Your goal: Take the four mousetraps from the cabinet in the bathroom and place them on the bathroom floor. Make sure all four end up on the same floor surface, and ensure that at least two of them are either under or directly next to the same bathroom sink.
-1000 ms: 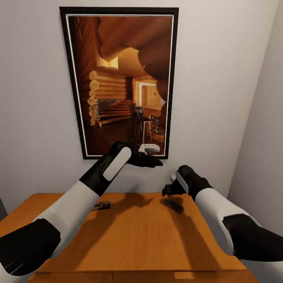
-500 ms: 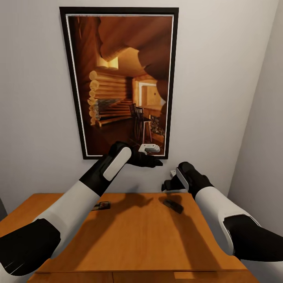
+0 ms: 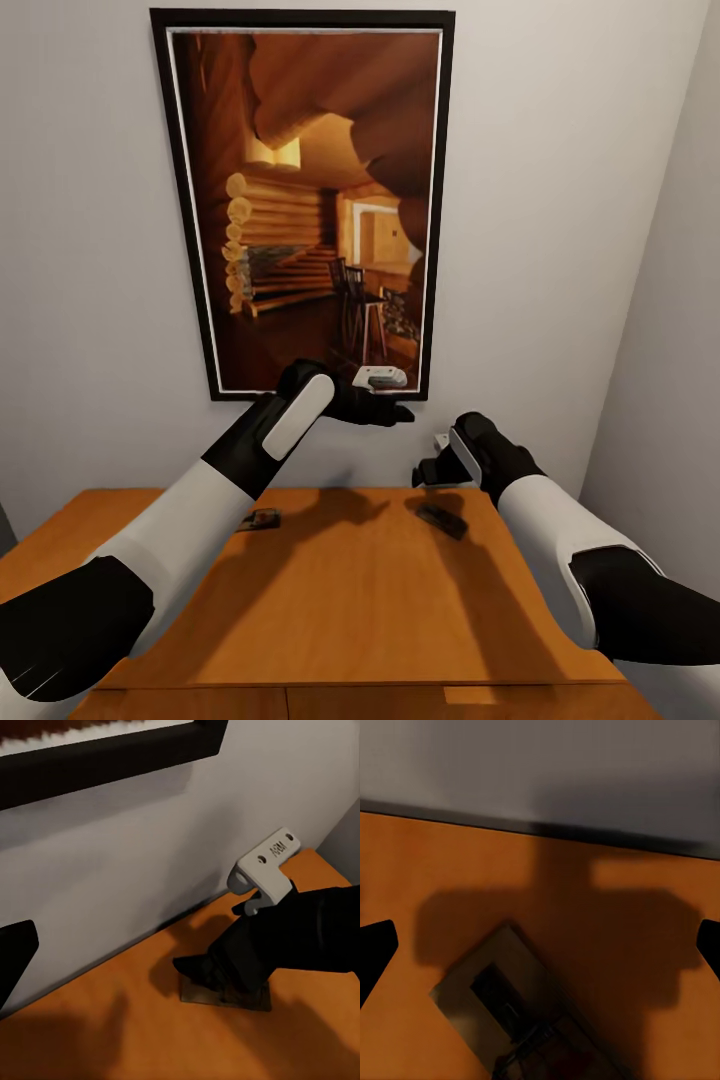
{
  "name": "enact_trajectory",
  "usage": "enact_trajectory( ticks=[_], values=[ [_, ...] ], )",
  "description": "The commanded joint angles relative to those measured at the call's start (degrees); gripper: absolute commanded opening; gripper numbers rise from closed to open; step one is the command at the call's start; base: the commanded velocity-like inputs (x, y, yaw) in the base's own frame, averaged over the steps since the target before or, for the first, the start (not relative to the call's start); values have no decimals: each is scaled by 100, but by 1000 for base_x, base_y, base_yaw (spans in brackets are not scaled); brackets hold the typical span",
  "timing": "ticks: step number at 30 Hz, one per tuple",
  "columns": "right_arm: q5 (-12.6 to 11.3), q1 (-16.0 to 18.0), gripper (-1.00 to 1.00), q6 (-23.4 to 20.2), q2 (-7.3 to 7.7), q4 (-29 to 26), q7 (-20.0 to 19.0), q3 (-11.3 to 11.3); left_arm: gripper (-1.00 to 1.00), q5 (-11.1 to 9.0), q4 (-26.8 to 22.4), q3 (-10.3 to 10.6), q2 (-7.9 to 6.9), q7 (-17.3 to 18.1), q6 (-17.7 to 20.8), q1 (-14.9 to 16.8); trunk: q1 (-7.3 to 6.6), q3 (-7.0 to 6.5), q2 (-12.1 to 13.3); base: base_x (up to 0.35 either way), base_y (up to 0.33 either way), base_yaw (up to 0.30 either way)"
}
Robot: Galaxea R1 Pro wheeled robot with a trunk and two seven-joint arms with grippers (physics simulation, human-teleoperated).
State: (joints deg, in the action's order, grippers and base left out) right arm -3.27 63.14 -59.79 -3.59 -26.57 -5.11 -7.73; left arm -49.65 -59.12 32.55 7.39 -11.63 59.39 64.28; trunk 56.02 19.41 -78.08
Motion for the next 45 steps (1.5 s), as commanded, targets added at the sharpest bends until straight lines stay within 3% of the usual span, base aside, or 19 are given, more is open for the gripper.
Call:
enact_trajectory(
  ticks=[1,45],
  values=[
    [-31,5,100,-21,6,-3,2,-36,100,-61,-3,5,-1,-59,12,6,1,8,-6,0,0,0],
    [-21,5,100,-21,24,568,10,-44,100,-58,-3,11,1,-59,12,6,1,8,-6,0,0,0]
  ],
)
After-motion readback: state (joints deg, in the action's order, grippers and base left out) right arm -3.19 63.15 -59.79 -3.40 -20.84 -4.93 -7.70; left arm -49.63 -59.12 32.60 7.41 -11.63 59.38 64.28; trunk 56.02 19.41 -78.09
